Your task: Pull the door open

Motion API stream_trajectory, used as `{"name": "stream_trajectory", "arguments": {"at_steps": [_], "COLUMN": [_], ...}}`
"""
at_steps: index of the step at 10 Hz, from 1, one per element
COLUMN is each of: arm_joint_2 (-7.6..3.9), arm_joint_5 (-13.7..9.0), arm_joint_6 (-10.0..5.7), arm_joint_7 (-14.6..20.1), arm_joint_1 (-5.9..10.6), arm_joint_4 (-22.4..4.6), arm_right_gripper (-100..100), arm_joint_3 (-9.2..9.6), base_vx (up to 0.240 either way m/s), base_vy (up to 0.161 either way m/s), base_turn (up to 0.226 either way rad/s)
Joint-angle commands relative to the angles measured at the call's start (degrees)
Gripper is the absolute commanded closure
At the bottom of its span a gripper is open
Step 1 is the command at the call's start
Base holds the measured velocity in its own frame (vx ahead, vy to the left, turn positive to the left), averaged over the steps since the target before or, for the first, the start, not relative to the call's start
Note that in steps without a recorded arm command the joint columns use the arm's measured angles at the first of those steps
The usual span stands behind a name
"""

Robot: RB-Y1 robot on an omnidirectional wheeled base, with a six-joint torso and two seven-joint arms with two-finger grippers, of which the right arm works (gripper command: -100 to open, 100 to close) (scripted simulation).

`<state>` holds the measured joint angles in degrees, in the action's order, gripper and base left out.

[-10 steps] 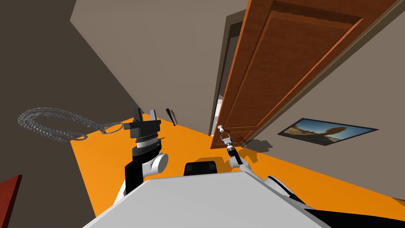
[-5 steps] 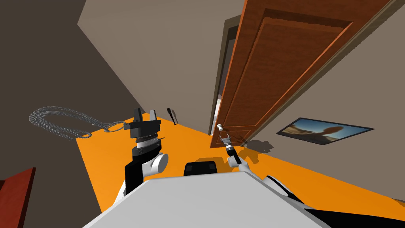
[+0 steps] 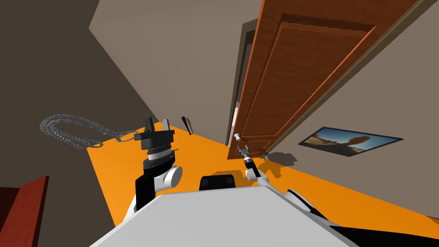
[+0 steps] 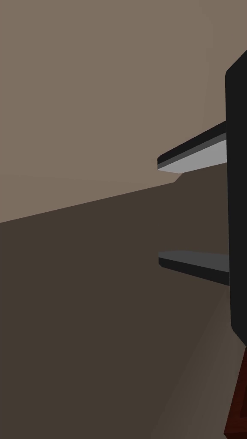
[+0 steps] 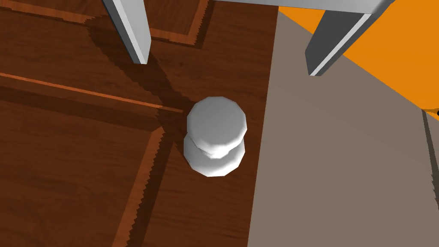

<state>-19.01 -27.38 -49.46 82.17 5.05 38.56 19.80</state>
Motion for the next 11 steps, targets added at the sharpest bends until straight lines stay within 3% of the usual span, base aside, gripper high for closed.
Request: {"name": "stream_trajectory", "arguments": {"at_steps": [1,5,6,7,11], "arm_joint_2": [0.2,0.58,0.51,-0.81,-3.17], "arm_joint_5": [-0.7,-1.9,-1.8,-2.4,-3.5], "arm_joint_6": [0.26,0.71,0.64,-0.4,-2.33], "arm_joint_7": [2.9,8.1,7.2,8.8,11.1], "arm_joint_1": [0.14,0.34,0.27,-0.44,-1.7], "arm_joint_4": [0.2,0.6,0.6,-0.3,-2.0], "arm_right_gripper": [-100,-100,-100,-100,-100], "arm_joint_3": [0.44,1.27,1.14,0.31,-1.2], "base_vx": [-0.051,-0.051,-0.02,0.159,0.241], "base_vy": [-0.031,-0.031,-0.012,0.051,0.058], "base_turn": [0.019,0.018,0.003,0.225,0.177]}}
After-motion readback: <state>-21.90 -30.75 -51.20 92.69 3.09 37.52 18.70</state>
